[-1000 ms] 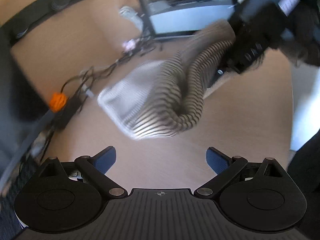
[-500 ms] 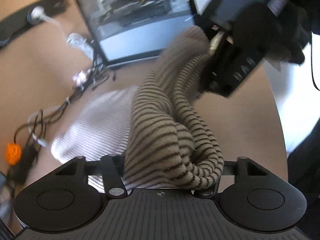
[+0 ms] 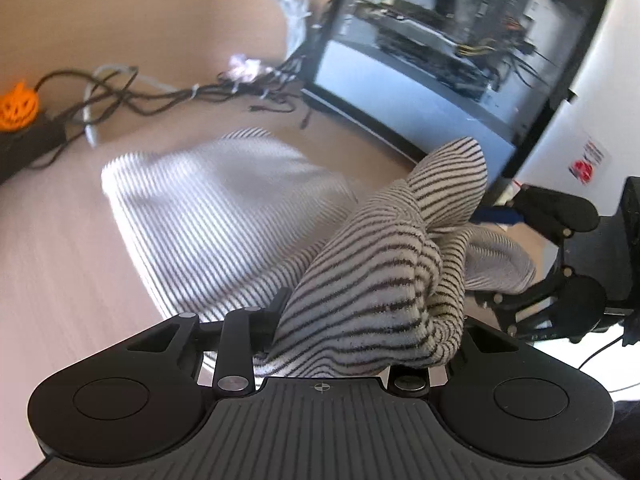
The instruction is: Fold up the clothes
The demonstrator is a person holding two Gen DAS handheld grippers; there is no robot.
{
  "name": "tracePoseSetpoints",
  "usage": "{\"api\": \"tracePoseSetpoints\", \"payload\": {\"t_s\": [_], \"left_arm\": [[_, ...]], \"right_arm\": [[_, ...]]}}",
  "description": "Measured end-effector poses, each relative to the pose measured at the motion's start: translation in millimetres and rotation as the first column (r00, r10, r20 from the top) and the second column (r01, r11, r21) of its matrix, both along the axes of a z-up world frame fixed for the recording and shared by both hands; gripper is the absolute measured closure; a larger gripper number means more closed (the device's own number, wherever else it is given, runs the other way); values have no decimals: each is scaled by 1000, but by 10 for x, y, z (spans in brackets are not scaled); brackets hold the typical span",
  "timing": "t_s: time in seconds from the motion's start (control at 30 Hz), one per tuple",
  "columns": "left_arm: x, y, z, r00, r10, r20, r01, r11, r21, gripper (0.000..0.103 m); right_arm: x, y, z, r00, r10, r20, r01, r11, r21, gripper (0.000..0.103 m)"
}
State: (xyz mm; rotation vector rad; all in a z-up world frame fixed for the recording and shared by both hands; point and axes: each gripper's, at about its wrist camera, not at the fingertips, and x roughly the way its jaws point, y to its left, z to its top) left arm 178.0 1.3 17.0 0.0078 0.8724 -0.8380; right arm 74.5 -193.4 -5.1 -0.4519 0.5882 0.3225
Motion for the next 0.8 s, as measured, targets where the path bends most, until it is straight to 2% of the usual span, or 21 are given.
{"api": "tracePoseSetpoints", "payload": {"t_s": [0.07,0.17,0.23,0.3,0.37,0.5,0.67,0.77,0.8], "left_arm": [[34,35,3,1000,-10,-21,9,1000,-11,66],[19,23,6,1000,-28,1,28,999,28,61],[8,15,8,999,-41,15,40,998,54,60],[-29,9,3,998,-48,32,46,995,83,59],[-79,25,7,998,-51,39,47,995,91,59],[-127,101,206,998,-53,20,53,999,9,61],[-172,202,510,998,-59,-8,58,992,-114,61],[-171,260,667,998,-56,-22,51,982,-180,62],[-51,266,611,1000,-18,-16,15,985,-172,62]], "right_arm": [[105,23,93,999,7,36,-8,999,39,31],[288,53,203,998,52,33,-56,992,113,33],[393,92,199,995,101,9,-101,984,149,51],[455,139,184,992,127,-12,-124,979,163,59],[448,172,192,990,139,-30,-133,977,165,63],[337,170,290,986,148,-81,-130,973,189,72],[94,-75,652,982,155,-107,-119,952,281,72],[204,-189,794,986,137,-89,-101,940,327,72],[296,-160,794,989,129,-76,-98,941,324,72]]}}
